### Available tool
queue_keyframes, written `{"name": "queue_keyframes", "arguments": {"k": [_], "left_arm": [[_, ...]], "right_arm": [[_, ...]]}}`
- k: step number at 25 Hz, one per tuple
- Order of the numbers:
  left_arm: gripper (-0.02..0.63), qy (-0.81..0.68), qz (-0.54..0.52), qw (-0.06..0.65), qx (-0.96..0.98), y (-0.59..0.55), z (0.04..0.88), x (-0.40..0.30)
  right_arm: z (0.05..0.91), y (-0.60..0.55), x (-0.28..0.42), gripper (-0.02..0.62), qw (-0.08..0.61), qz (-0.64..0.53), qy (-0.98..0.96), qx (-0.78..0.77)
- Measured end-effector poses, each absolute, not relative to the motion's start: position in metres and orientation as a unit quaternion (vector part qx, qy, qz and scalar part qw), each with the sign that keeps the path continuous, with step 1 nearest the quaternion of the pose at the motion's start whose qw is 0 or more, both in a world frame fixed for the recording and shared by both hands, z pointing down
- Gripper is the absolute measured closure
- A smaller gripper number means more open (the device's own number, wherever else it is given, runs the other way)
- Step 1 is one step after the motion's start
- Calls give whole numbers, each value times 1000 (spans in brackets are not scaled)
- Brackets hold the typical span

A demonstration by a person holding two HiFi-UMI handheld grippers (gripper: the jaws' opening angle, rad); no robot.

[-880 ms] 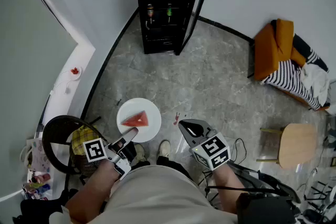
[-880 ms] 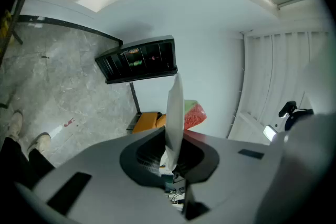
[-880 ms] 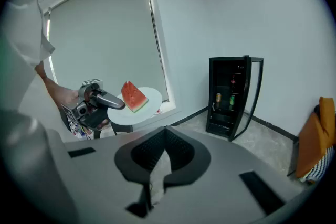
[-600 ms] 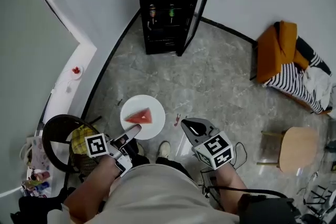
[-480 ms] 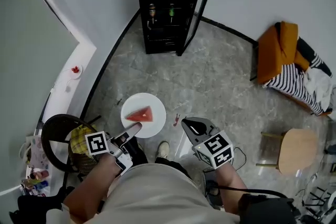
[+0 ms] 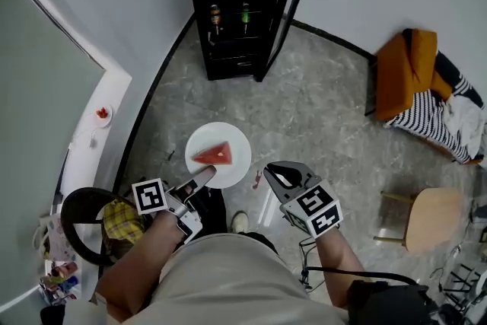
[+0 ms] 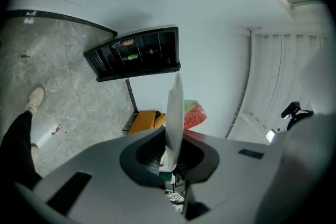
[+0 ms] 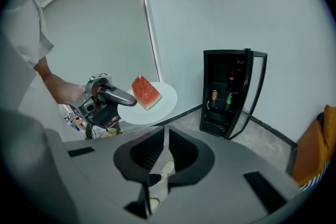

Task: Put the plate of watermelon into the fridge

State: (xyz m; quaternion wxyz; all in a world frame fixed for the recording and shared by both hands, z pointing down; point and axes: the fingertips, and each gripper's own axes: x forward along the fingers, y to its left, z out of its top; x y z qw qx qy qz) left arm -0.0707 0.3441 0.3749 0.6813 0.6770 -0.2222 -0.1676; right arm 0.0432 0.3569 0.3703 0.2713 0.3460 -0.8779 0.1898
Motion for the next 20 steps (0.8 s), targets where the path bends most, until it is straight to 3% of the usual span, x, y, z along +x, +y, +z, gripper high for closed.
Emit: {"name": "queue_keyframes", "arguments": {"k": [6,20], "left_arm": [[577,-196,-148,674,697,224,387,-65],[577,-188,-147,671,702,19,416,-45]], "right_arm": [[368,254,33,488,271,204,-865,369],[369,69,6,483,281,203,-859,377]]}}
